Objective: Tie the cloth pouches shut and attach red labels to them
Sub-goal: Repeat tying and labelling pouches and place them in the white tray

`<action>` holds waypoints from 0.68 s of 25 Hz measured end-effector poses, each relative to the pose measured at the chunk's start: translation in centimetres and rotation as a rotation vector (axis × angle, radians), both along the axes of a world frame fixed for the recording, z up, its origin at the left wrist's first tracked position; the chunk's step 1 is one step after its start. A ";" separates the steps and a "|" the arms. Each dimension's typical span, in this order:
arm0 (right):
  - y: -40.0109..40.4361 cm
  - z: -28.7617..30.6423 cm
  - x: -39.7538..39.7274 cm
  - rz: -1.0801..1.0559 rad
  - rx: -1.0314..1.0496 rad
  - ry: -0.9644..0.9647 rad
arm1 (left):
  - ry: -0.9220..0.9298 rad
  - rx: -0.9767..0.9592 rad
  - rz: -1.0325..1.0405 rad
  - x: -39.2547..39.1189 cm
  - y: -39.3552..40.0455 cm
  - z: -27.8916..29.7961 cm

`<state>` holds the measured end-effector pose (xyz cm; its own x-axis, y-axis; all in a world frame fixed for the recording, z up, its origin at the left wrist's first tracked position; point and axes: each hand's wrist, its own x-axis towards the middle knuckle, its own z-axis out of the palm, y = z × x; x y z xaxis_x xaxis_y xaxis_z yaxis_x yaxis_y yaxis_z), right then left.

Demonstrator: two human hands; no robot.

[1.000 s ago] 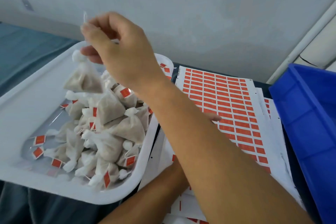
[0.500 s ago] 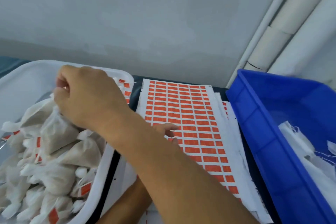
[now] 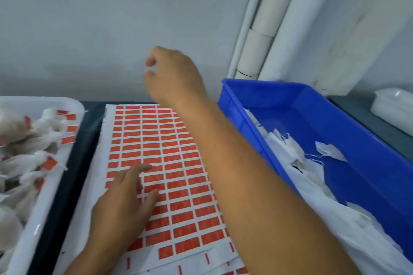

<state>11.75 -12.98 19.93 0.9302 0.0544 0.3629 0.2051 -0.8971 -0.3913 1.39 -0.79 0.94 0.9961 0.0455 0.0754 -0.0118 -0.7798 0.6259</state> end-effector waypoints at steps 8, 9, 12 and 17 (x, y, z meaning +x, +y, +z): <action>-17.4 -2.3 1.3 -0.581 -0.180 0.427 | 0.090 -0.012 0.020 0.9 -0.4 -0.2; -18.8 -2.9 1.2 -0.630 -0.189 0.450 | 0.098 -0.017 0.015 1.0 -0.5 -0.1; -21.3 -4.0 0.4 -0.713 -0.229 0.516 | 0.090 -0.030 0.013 1.1 -0.5 0.0; -21.9 -5.7 -0.4 -0.679 -0.333 0.723 | 0.088 -0.045 0.003 0.9 -0.8 0.4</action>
<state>11.30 -34.91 14.20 0.7920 -0.5657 -0.2296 -0.5668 -0.8210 0.0679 2.34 -1.62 1.33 0.9986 0.0499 -0.0144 0.0471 -0.7506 0.6590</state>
